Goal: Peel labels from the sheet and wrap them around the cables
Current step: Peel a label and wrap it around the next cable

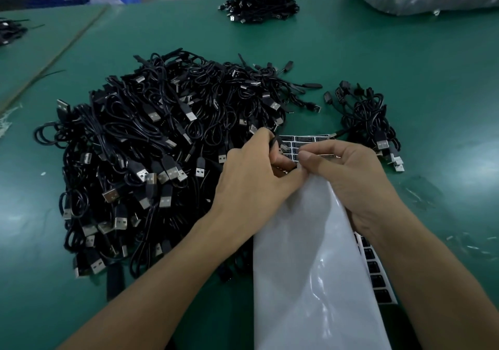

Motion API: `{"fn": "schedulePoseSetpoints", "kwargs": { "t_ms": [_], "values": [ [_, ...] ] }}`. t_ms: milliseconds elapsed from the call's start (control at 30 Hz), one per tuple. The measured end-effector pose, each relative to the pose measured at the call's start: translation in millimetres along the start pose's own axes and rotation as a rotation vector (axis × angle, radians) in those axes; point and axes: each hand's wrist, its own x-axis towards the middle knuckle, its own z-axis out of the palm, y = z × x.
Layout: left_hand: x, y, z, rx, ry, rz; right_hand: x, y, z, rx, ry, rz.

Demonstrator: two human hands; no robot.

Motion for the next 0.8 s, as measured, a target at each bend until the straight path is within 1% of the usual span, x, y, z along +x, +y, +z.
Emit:
{"fn": "schedulePoseSetpoints", "kwargs": {
  "t_ms": [167, 267, 567, 667, 800],
  "values": [
    [2.5, -1.5, -1.1, -0.049, 0.023, 0.022, 0.3, 1.4, -0.5, -0.044, 0.015, -0.058],
    [5.5, -4.8, -1.9, -0.091, 0.025, -0.003, 0.2, 3.3, -1.3, -0.077, 0.023, -0.079],
    [7.6, -6.1, -1.8, -0.15, 0.035, -0.028, 0.9, 2.9, -1.4, -0.036, 0.021, -0.078],
    [4.6, -4.0, -1.3, -0.122, 0.02, 0.008, -0.5, 2.3, -0.4, -0.035, 0.019, -0.063],
    [1.6, -6.1, 2.2, -0.075, 0.052, 0.051, 0.0, 3.3, 1.5, -0.05, 0.044, -0.054]
  ]
}}
